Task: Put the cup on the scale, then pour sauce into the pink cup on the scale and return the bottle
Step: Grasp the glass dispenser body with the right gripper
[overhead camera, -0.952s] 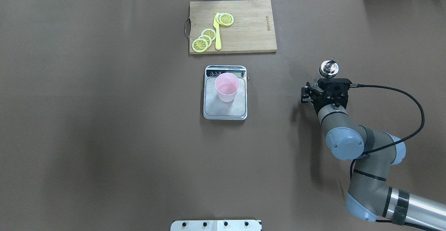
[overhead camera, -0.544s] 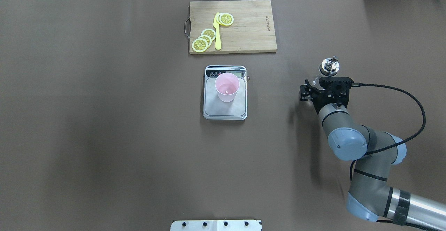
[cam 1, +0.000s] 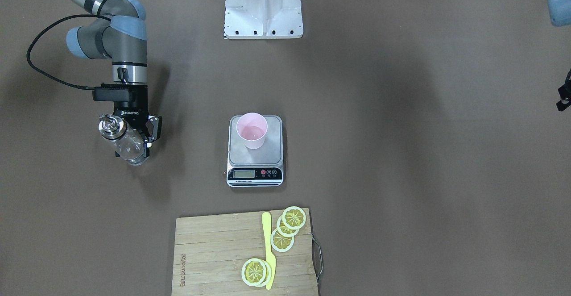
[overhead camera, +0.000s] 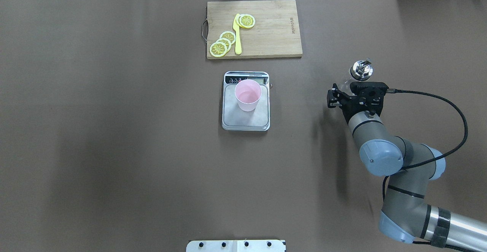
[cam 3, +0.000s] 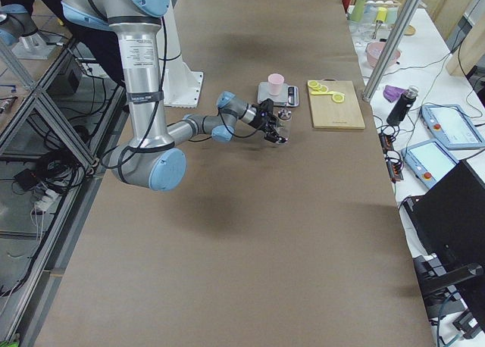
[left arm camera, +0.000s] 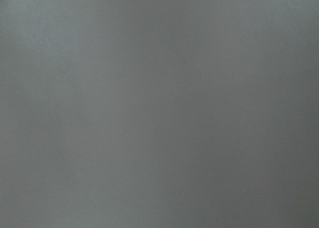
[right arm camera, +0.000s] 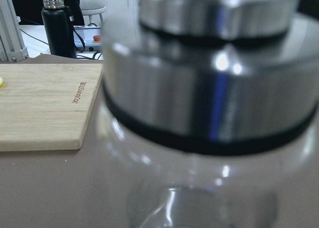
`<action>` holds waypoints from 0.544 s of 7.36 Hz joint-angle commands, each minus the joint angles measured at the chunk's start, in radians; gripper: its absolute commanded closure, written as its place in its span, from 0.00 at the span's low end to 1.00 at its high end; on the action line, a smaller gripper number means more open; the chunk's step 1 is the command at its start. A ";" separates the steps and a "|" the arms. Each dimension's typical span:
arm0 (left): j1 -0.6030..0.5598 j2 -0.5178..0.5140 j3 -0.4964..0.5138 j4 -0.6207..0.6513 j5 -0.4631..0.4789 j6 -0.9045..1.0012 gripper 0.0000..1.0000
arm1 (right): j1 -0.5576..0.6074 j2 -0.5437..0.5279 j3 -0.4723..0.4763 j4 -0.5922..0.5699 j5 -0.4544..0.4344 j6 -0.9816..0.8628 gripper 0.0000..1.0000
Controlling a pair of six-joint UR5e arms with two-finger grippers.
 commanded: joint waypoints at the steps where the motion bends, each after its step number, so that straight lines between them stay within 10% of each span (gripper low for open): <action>1: -0.049 0.102 -0.005 -0.006 -0.098 0.031 0.02 | 0.000 -0.002 0.002 -0.009 -0.001 -0.026 1.00; 4: -0.152 0.176 0.000 0.005 -0.095 0.144 0.02 | 0.002 -0.001 0.002 -0.013 -0.003 -0.185 1.00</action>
